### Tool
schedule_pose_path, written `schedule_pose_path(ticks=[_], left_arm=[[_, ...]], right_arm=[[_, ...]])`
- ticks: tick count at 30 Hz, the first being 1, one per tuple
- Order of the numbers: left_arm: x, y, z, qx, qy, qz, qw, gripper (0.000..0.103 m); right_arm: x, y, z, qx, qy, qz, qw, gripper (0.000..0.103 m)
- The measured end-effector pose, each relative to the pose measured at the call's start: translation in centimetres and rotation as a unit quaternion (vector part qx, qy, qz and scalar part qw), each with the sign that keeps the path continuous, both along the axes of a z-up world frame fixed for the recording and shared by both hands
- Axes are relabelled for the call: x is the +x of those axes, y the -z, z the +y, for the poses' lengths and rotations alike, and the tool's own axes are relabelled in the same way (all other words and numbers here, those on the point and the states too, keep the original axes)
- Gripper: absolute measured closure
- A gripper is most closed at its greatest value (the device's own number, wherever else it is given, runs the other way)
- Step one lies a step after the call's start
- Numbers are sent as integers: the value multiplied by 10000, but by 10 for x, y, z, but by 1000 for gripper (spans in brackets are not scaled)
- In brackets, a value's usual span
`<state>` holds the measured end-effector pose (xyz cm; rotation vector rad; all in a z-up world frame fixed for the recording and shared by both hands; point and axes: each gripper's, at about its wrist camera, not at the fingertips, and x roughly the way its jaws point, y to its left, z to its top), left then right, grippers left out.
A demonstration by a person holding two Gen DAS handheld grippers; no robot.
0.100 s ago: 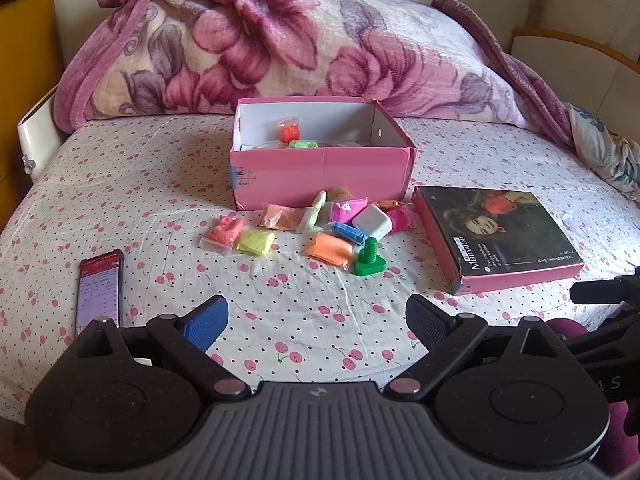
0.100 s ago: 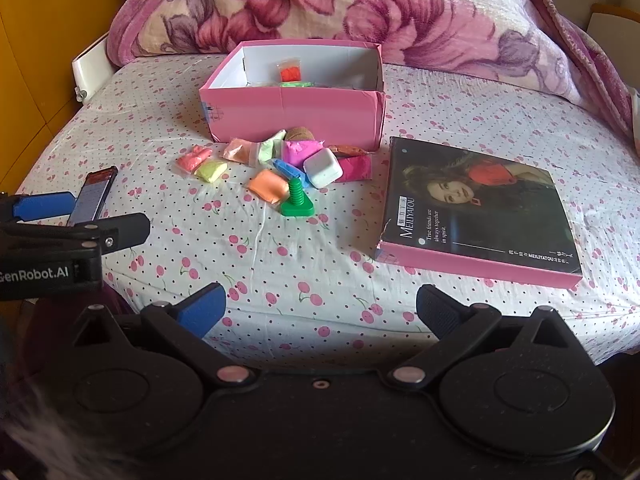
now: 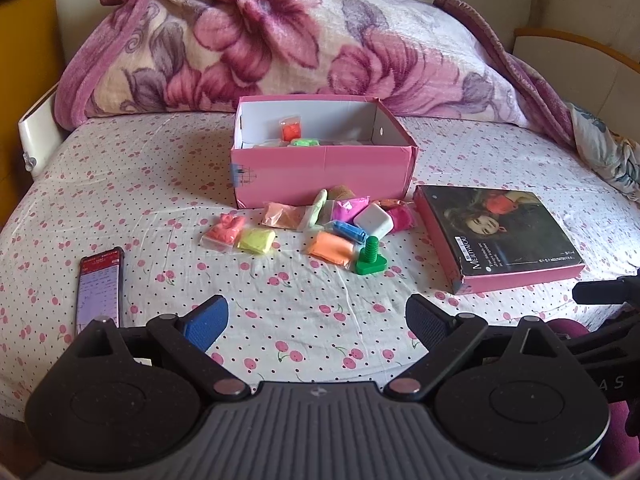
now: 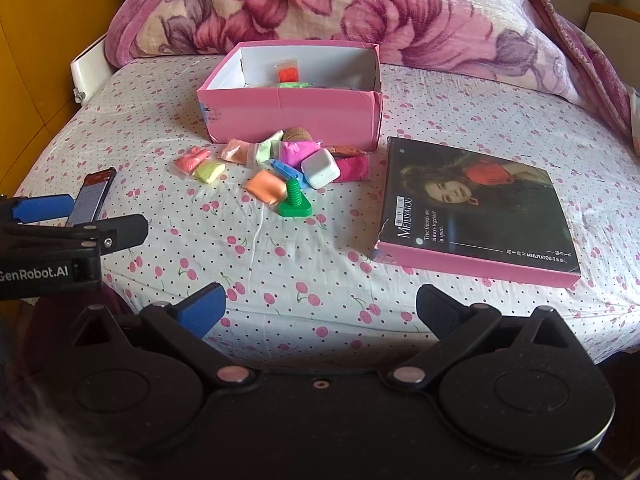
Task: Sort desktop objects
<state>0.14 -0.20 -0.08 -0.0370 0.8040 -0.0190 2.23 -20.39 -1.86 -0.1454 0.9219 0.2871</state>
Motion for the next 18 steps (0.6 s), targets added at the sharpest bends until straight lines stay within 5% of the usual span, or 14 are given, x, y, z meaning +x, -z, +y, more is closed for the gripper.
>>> schedule_pose_path(ticks=[18], left_arm=[[2, 3, -2, -1, 48, 104, 9999, 7]], right_arm=[[1, -1, -5, 34, -10, 27, 10000, 1]])
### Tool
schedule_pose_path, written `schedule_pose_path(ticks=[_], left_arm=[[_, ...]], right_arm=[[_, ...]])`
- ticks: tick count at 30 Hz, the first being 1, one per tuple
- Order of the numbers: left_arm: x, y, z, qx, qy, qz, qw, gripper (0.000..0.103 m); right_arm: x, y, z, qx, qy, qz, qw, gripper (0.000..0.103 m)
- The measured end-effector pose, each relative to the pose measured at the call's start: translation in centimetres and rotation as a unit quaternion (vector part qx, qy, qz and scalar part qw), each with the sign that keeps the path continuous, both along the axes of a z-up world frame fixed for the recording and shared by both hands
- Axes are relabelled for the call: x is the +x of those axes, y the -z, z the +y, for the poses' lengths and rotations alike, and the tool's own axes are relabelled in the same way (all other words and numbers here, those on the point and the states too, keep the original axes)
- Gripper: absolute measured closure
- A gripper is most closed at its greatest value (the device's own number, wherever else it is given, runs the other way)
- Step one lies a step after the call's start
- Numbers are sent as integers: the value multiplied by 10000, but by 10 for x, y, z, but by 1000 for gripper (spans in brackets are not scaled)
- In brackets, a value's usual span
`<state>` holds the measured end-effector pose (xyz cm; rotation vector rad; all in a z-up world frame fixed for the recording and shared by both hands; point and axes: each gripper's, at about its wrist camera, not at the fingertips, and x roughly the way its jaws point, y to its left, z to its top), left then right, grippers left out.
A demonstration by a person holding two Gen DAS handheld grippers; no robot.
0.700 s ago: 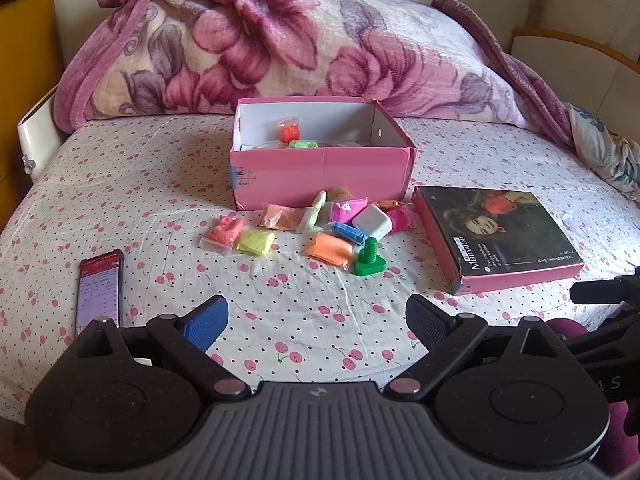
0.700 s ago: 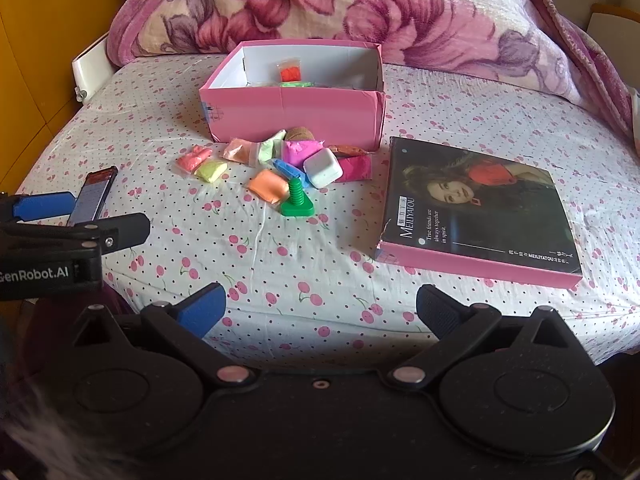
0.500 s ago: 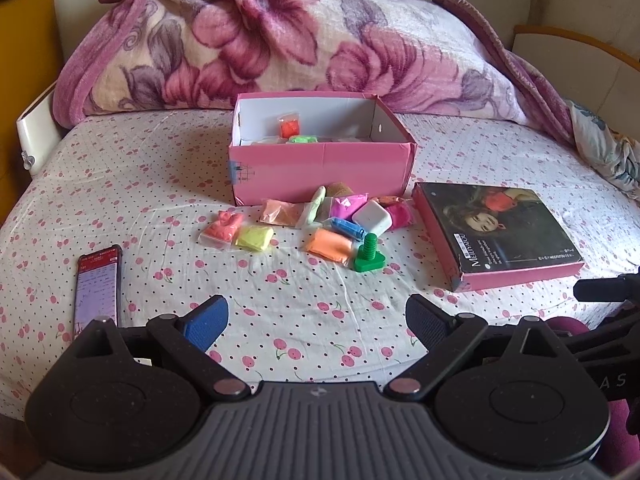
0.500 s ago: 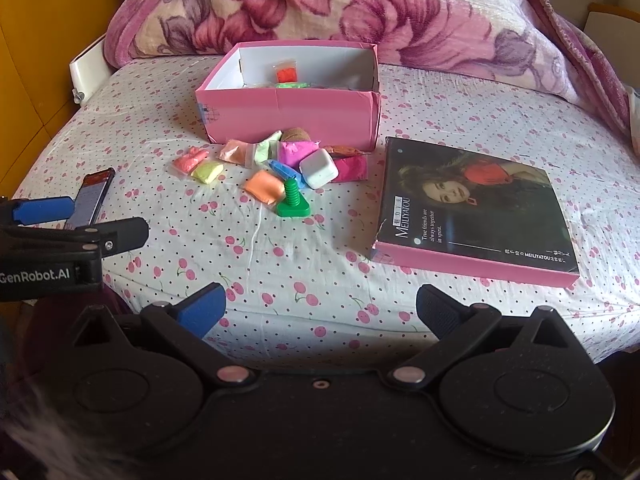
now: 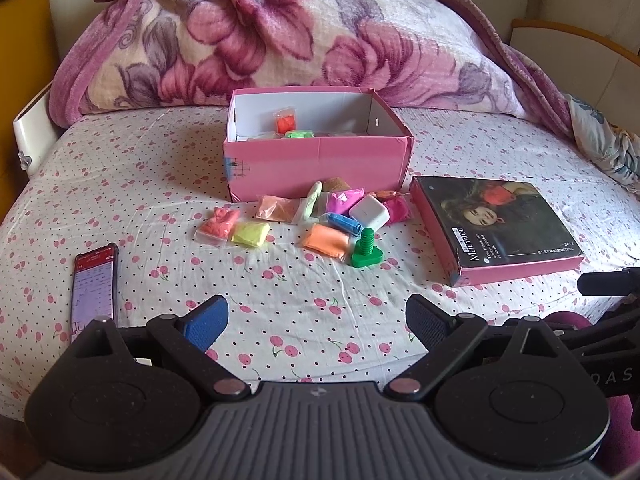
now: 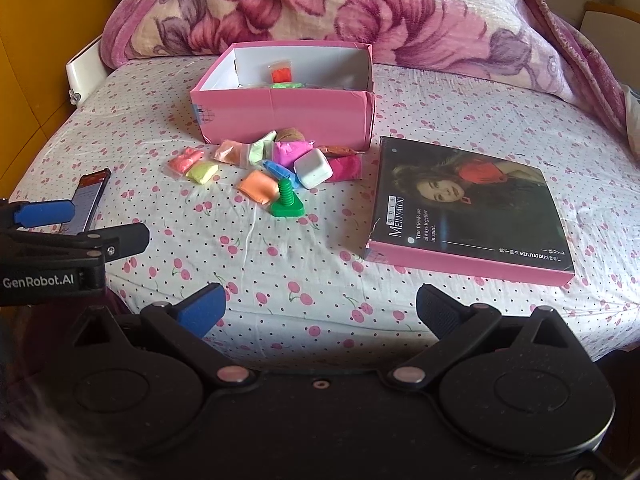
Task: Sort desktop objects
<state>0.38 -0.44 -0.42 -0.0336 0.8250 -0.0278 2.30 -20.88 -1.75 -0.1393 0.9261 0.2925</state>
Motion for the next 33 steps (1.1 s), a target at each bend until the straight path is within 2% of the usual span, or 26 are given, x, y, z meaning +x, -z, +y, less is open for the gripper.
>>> schedule_pose_path(ticks=[33], left_arm=[[0, 0, -2, 39, 9, 9, 10000, 7]], right_arm=[[-2, -1, 1, -65, 81, -7, 9999, 1]])
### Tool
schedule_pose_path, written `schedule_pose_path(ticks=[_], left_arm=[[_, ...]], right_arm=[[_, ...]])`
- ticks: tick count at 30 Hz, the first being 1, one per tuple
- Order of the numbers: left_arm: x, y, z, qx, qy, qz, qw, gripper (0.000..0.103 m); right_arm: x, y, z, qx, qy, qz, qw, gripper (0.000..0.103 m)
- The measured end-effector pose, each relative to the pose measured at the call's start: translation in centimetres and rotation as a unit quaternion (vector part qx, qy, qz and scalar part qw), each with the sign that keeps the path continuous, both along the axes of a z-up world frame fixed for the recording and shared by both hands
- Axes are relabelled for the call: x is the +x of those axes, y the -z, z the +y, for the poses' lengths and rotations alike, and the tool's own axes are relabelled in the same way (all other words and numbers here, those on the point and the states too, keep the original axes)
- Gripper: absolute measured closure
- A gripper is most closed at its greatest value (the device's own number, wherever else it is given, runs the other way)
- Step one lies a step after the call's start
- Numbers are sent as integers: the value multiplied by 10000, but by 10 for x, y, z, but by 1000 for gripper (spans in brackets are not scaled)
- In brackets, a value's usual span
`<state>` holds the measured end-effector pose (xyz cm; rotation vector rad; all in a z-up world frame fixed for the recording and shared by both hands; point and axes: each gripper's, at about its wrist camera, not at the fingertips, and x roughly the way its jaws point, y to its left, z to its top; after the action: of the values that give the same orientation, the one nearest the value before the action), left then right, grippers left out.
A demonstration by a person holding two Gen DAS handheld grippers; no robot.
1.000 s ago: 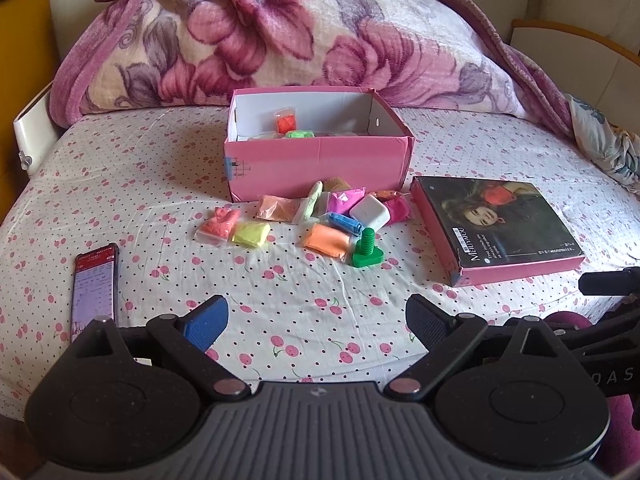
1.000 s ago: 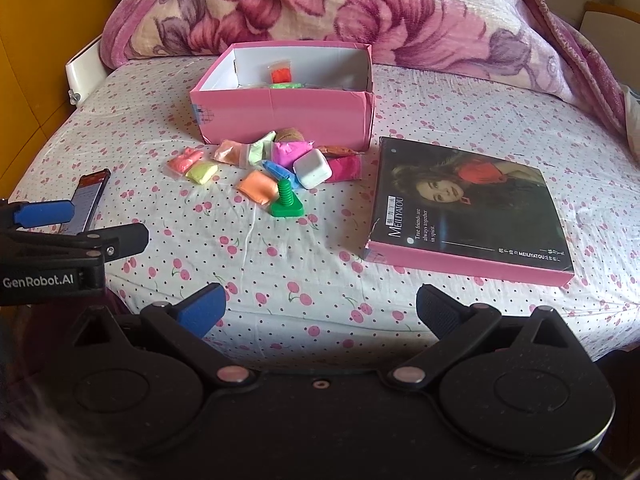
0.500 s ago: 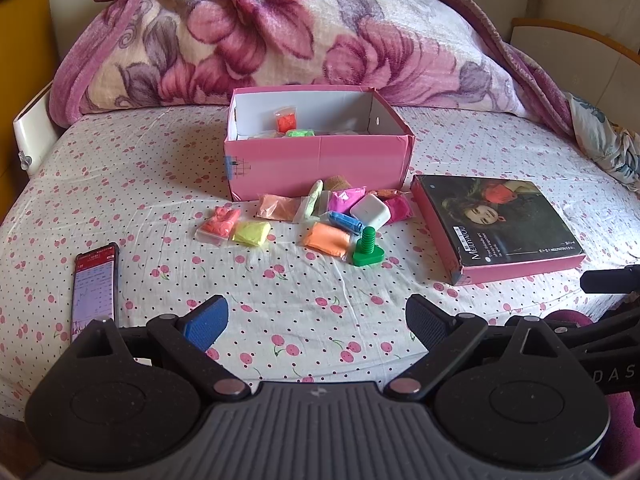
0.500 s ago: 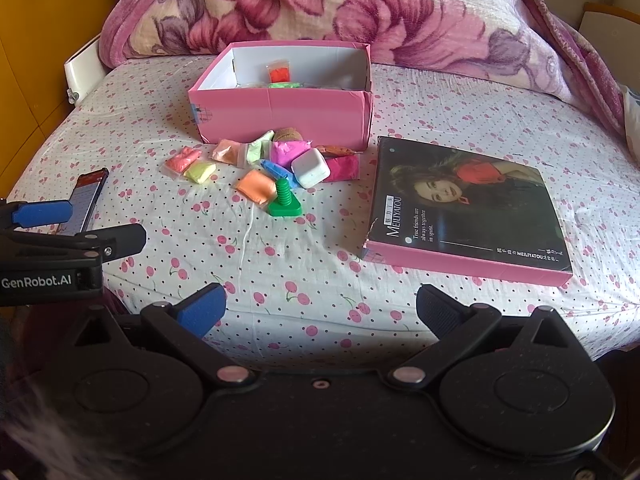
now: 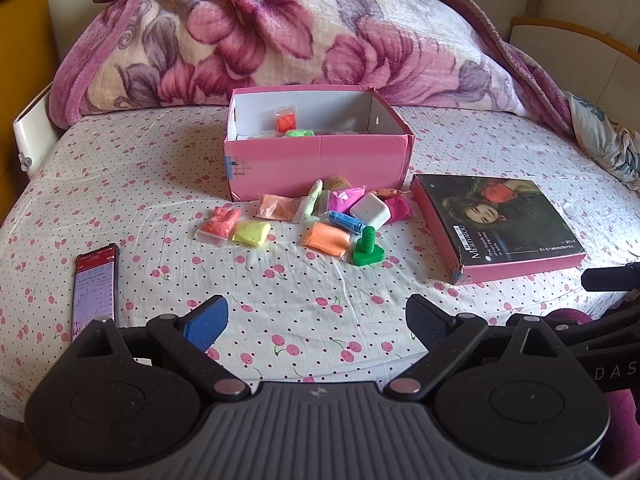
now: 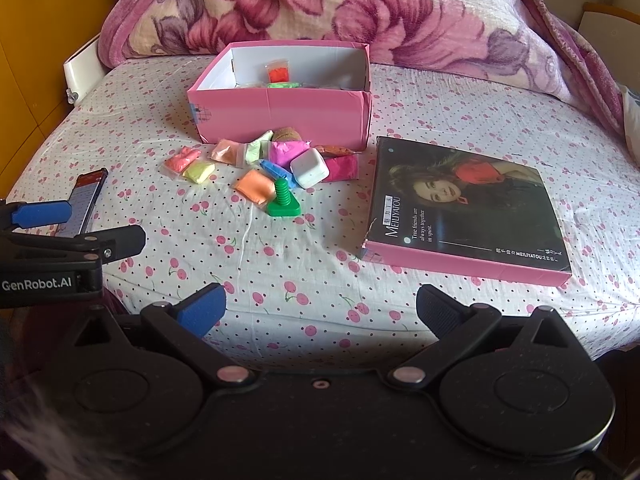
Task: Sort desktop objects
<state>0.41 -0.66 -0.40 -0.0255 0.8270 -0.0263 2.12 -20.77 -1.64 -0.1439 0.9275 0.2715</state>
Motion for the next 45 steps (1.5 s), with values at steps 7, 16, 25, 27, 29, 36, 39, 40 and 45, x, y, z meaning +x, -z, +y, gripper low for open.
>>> schedule_pose_path(ticks=[7, 16, 25, 27, 29, 36, 39, 40, 45], left_arm=[[0, 0, -1, 5, 5, -2, 10000, 7], [1, -1, 0, 0, 17, -8, 10000, 7], [3, 6, 4, -93, 16, 10, 10000, 7], [6, 10, 7, -137, -6, 70, 9999, 7], [10, 15, 12, -133, 0, 139, 9998, 7], [31, 36, 41, -346, -259, 261, 9987, 7], [42, 45, 51, -284, -380, 215, 9986, 7], [46, 47, 54, -312, -409, 193, 9985, 7], [67, 60, 70, -260, -370, 16, 9990, 7]], right_arm=[[0, 3, 3, -7, -3, 5, 10000, 1], [0, 3, 2, 9, -21, 9, 10000, 1], [3, 9, -1, 202, -81, 20, 9998, 1], [6, 12, -5, 345, -81, 36, 9994, 1], [12, 18, -9, 456, -38, 76, 9989, 1], [41, 38, -9, 610, -131, 123, 9980, 1], [54, 45, -1, 652, -326, 1, 9973, 1], [58, 47, 2, 666, -391, -40, 9970, 1], [80, 60, 15, 770, -736, -120, 9942, 1]])
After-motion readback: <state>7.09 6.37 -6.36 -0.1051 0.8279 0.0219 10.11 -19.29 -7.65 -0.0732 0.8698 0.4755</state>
